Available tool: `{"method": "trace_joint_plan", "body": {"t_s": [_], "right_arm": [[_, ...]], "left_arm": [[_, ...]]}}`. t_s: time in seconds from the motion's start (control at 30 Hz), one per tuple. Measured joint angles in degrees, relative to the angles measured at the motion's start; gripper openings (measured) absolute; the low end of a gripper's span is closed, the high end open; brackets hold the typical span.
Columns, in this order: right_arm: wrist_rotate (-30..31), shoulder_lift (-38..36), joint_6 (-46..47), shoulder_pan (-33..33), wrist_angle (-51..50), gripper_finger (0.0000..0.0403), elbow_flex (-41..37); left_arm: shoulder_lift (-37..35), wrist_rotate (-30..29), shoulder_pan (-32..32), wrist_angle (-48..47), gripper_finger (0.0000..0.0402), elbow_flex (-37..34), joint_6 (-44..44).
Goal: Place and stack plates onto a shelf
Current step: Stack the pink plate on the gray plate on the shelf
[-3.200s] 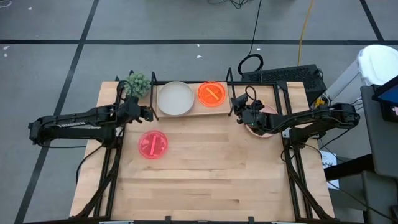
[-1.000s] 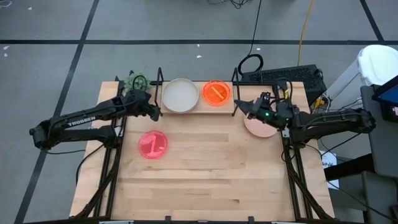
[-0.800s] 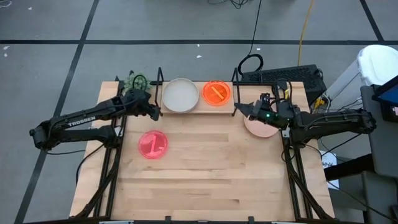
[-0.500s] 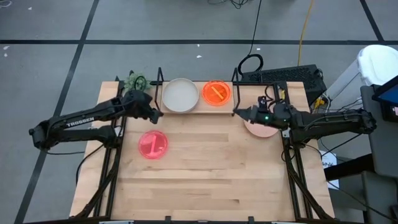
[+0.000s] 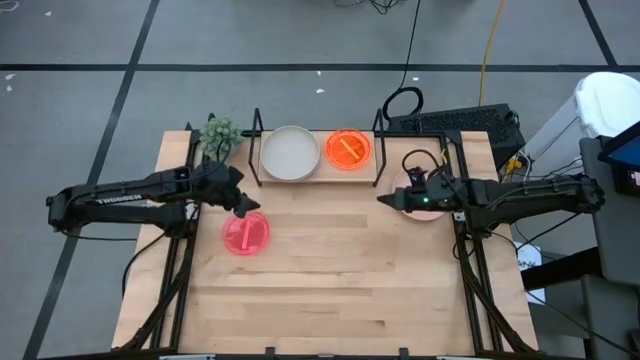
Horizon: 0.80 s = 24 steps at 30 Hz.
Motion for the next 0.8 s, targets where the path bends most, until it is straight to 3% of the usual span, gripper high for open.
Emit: {"method": "trace_joint_plan", "body": {"t_s": [0.1, 0.23, 0.33, 0.43, 0.6, 0.8], "right_arm": [[-0.11, 0.11, -1.32, 0.0, -4.1, 0.0, 1.21], [-1.57, 1.94, -6.67, 0.01, -17.17, 0.0, 6.42], [-3.43, 4.21, -14.71, 0.02, -24.95, 0.0, 9.68], [-4.67, 5.92, -25.11, 0.53, -26.63, 0.0007, 10.56], [-4.13, 8.84, -33.09, 0.66, -32.16, 0.0051, 10.54], [0.49, 11.67, -52.24, 0.94, -33.81, 0.0129, 10.51]], "left_arm": [[0.0, 0.02, -2.31, 0.07, 0.0101, 0.0, -2.53], [0.0, 0.01, -6.14, 0.09, 0.0101, 0.0, -6.08], [0.0, -0.21, -9.31, 0.11, 0.0101, 0.0, -7.17], [0.0, -1.17, -11.77, 0.1, 0.0101, 0.0, -7.43], [0.0, -2.09, -14.72, 0.15, 0.0101, 0.0, -9.43], [0.04, -5.95, -19.24, 0.21, 0.0101, 0.0, -11.65]]}}
